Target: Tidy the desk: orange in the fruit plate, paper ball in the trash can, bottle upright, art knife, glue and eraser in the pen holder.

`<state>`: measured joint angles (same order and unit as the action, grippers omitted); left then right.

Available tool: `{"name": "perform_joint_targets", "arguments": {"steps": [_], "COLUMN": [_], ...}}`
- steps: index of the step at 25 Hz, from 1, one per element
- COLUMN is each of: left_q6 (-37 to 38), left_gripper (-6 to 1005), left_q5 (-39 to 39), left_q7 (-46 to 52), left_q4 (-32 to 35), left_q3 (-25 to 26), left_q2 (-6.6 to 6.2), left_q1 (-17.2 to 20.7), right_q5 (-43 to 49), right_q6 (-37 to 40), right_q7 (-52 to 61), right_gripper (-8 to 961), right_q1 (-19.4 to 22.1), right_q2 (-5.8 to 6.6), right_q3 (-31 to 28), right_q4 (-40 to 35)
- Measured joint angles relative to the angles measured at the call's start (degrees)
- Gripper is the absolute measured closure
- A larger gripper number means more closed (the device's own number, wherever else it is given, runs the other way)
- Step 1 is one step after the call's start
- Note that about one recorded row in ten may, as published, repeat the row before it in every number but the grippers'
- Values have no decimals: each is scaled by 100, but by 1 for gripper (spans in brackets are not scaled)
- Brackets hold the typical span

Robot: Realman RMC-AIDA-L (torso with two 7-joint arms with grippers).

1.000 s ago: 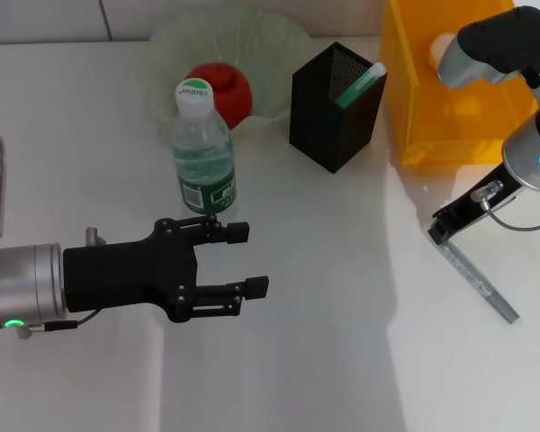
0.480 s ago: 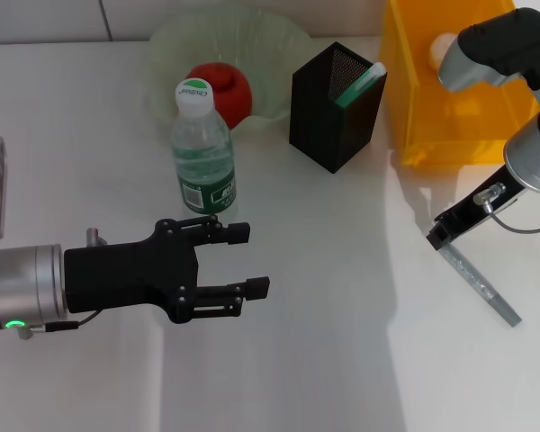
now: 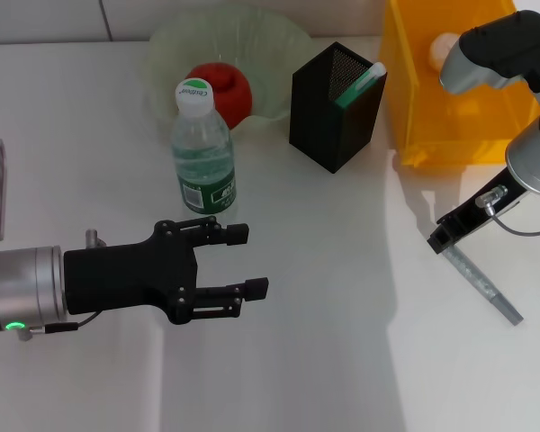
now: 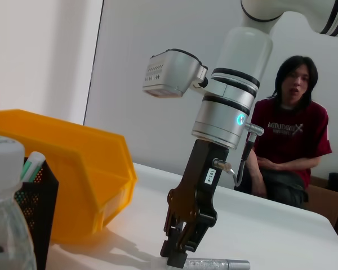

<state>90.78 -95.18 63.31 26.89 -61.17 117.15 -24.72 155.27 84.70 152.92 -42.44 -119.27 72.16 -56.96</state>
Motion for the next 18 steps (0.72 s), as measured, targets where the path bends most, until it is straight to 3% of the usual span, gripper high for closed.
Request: {"name": "perform_joint_targets", "arguments": {"steps": [13,18], "left_q6": [-11,-11], "left_gripper": [234,234], "left_q5": [0,0], "left_q7": [-4,-4], "left_q4": [0,0], "left_q3": [0,0], "left_q2": [7,9], "left_q1": [2,2], "right_q5": [21,22], "right_q6": [-76,-81], "right_q7": [11,12], "right_gripper": [737,791], "right_q1": [-1,-1], "right_q2": [-7,-8], "right_q3": [167,195], "right_q4": [63,66]}}
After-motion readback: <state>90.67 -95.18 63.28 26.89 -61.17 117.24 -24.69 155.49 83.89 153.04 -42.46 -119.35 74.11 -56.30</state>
